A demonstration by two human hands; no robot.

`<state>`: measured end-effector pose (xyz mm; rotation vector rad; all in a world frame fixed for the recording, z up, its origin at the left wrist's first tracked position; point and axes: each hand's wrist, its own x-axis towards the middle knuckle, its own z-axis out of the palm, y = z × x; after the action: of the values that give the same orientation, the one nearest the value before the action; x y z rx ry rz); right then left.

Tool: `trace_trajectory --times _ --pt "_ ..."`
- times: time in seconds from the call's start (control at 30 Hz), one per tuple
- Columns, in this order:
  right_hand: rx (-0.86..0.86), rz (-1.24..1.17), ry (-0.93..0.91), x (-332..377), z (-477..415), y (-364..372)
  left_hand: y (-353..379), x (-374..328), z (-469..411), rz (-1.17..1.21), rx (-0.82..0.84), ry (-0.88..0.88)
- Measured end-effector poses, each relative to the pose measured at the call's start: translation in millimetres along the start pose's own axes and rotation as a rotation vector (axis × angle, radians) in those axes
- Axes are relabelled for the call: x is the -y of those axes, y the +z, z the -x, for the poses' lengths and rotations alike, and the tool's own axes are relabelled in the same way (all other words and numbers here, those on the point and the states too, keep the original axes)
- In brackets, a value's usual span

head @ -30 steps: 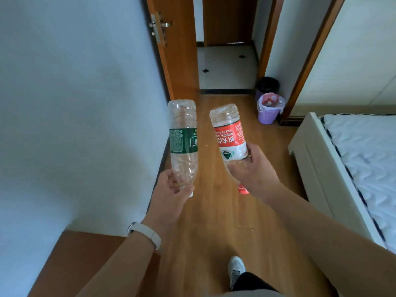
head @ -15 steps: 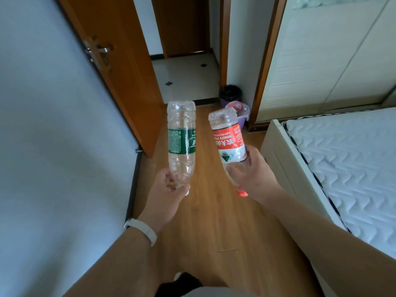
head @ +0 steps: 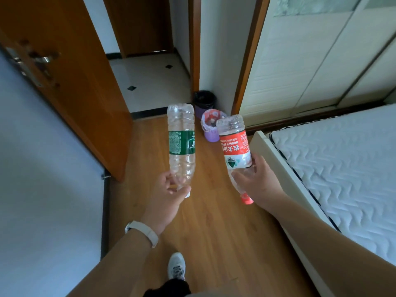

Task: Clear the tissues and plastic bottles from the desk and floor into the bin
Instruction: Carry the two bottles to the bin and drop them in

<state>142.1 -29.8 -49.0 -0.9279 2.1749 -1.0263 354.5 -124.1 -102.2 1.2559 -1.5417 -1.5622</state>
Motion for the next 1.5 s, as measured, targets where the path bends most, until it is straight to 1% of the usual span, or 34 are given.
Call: trace_trajectory --times 0.07,0.27,0.43,0.63,0.83,0.97,1.13,1.27,1.4,1.5 --pt "-0.021 0.022 -0.001 26.6 -25.8 17.6 -19.9 -10.4 -34.8 0.05 0.037 -0.004" --pt "-0.069 0.029 -0.041 90.2 -85.3 64.4 -74.7 -38.3 -123.6 0.061 0.131 0.011" --pt "-0.105 0.048 -0.033 110.1 -124.0 81.4 -93.4 -50.8 -177.9 0.071 0.143 0.029" --pt "-0.13 0.033 0.016 116.9 -177.0 86.5 -94.6 -58.5 -237.5 0.049 0.165 0.029" --pt "-0.133 -0.03 0.05 108.2 -260.8 92.7 -74.3 -64.4 -313.6 0.005 0.119 0.0" --pt "-0.117 -0.068 0.05 108.7 -332.7 86.3 -50.9 -78.4 -378.1 -0.023 0.135 -0.025" --pt "-0.121 -0.092 0.062 114.7 -429.2 59.5 -8.8 -105.2 -468.7 -0.026 0.145 -0.06" --pt "-0.132 -0.087 0.05 111.0 -497.3 28.5 29.3 -126.9 -532.7 -0.032 0.157 -0.04" --pt "-0.155 -0.096 0.054 107.4 -545.3 9.3 55.1 -139.3 -573.2 -0.029 0.154 -0.032" --pt "-0.157 -0.126 0.055 107.4 -569.2 4.8 61.7 -143.9 -600.9 -0.078 0.173 -0.033"
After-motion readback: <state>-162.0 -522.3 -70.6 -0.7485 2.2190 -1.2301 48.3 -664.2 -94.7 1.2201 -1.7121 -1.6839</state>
